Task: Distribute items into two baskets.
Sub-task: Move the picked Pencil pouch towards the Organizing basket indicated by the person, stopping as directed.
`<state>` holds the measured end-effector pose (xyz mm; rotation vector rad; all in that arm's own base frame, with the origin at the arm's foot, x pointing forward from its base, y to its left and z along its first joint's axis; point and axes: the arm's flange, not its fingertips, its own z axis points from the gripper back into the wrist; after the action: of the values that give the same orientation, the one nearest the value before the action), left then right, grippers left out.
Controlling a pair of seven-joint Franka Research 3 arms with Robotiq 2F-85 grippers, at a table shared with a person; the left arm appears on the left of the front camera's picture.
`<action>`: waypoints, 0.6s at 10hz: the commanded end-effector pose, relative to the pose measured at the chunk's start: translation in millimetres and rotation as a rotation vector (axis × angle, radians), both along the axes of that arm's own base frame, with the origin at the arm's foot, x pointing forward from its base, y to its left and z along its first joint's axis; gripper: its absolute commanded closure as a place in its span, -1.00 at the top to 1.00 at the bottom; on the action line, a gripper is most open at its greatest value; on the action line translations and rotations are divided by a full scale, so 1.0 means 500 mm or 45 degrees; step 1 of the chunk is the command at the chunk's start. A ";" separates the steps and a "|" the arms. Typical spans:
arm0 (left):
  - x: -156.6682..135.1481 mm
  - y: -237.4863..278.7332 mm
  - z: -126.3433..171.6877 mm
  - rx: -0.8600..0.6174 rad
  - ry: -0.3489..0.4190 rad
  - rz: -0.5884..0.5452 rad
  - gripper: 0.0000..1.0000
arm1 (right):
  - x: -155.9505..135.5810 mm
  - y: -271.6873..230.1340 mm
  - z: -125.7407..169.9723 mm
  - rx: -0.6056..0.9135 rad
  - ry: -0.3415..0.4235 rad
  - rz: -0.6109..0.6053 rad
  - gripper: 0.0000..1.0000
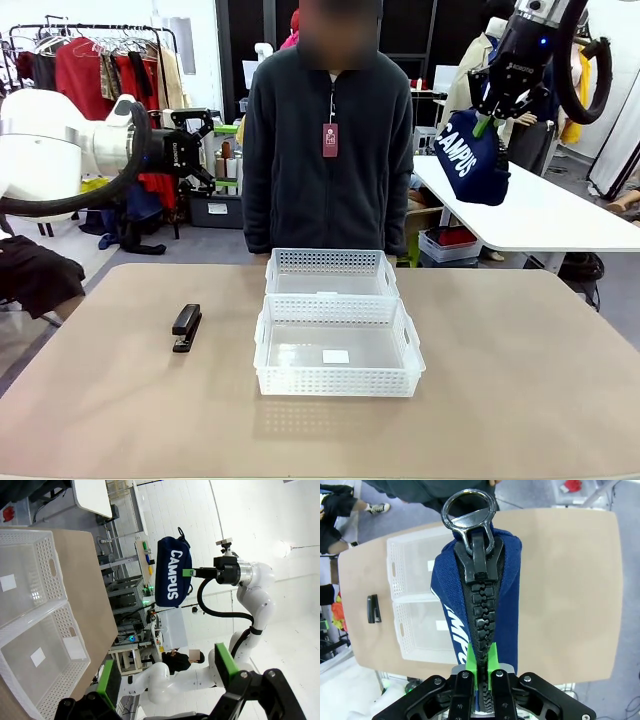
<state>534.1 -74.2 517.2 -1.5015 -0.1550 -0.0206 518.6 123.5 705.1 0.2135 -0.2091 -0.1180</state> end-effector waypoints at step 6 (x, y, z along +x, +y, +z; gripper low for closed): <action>-0.002 0.001 0.005 -0.002 -0.001 0.002 1.00 | -0.005 0.000 0.006 -0.001 -0.005 0.001 -1.00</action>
<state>534.1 -74.2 517.2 -1.5015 -0.1550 -0.0206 518.5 123.5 705.1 0.2135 -0.2090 -0.1180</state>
